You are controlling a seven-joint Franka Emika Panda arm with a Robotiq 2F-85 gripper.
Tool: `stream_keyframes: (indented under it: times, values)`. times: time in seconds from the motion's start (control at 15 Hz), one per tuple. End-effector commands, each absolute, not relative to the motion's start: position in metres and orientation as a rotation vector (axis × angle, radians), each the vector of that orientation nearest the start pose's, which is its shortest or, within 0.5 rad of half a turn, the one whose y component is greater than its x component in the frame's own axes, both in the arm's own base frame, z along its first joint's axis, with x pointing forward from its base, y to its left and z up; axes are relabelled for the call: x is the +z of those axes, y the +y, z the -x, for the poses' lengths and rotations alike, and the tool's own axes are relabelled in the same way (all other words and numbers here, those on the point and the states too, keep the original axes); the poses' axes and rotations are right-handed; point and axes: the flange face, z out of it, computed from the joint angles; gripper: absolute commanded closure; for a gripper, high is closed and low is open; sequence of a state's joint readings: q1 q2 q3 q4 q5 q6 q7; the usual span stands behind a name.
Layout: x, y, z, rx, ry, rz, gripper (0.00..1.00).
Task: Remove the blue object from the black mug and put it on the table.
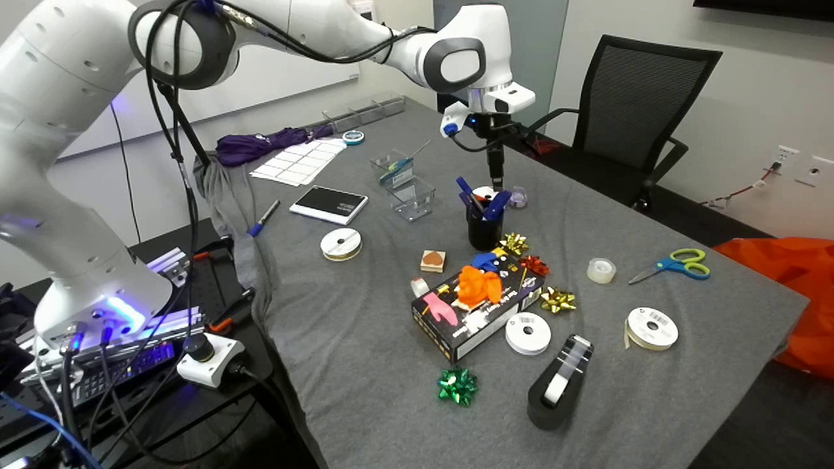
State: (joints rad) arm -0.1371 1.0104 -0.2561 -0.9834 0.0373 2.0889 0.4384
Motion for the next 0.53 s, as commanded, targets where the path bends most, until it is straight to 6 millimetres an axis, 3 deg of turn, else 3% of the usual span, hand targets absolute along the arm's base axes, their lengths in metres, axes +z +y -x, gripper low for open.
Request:
stream_keyframes:
  times: [0.0,0.47]
  values:
    - [0.255,-0.237,-0.763,-0.248,1.174,3.11,0.0]
    - [0.241,-0.257,-0.759,-0.284,1.203,3.171,0.0]
